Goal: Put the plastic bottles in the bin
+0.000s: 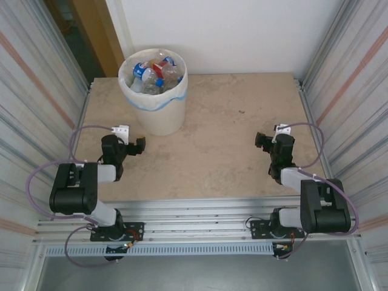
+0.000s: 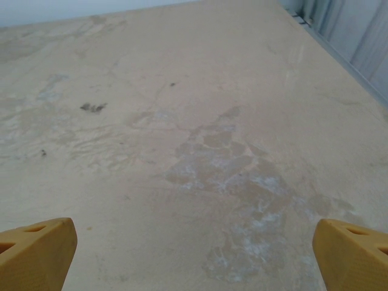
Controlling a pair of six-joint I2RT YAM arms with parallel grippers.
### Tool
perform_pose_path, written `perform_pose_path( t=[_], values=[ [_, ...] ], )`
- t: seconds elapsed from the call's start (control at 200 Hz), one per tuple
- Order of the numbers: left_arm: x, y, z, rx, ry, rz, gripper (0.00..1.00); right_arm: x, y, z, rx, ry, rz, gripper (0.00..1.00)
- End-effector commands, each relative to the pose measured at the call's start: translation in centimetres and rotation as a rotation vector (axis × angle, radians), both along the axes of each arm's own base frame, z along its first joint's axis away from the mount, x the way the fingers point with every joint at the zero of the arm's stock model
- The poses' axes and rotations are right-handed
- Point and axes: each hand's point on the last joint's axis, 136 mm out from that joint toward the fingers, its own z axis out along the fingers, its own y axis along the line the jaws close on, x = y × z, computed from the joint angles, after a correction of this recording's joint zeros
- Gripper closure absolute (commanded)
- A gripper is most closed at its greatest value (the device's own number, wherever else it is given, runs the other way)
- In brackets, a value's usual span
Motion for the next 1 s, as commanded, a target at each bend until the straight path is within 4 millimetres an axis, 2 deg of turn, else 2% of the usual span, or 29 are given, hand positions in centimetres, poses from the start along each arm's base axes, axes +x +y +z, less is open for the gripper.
perform_pose_path(
  t=[0.0,0.06,0.235,0.361,0.516,0.591,0.992],
  values=[
    [0.5,0.2,0.7,0.002,-0.021,0.016,0.01,0.7,1.5,0.3,-0.049,-0.039,0.108,0.02],
    [0.5,0.2,0.8,0.002,-0.021,0.016,0.01,1.0,1.5,0.2,-0.055,-0.059,0.119,0.02],
    [0.5,0.2,0.7,0.002,-0.021,0.016,0.01,1.7,0.9,-2.1,-0.025,-0.039,0.109,0.02],
    [0.5,0.2,0.8,0.004,-0.021,0.017,0.01,2.2,-1.4,-2.6,0.045,0.003,0.011,0.02],
    [0.5,0.2,0.7,0.003,-0.020,0.016,0.01,2.3,-1.2,-2.6,0.015,0.006,0.007,0.02],
    [0.5,0.2,0.7,0.004,-0.021,0.017,0.01,2.5,0.4,-2.7,0.022,0.015,0.108,0.02],
    [0.5,0.2,0.7,0.004,-0.021,0.016,0.01,2.6,0.1,-2.6,0.045,0.014,0.112,0.02]
  ],
)
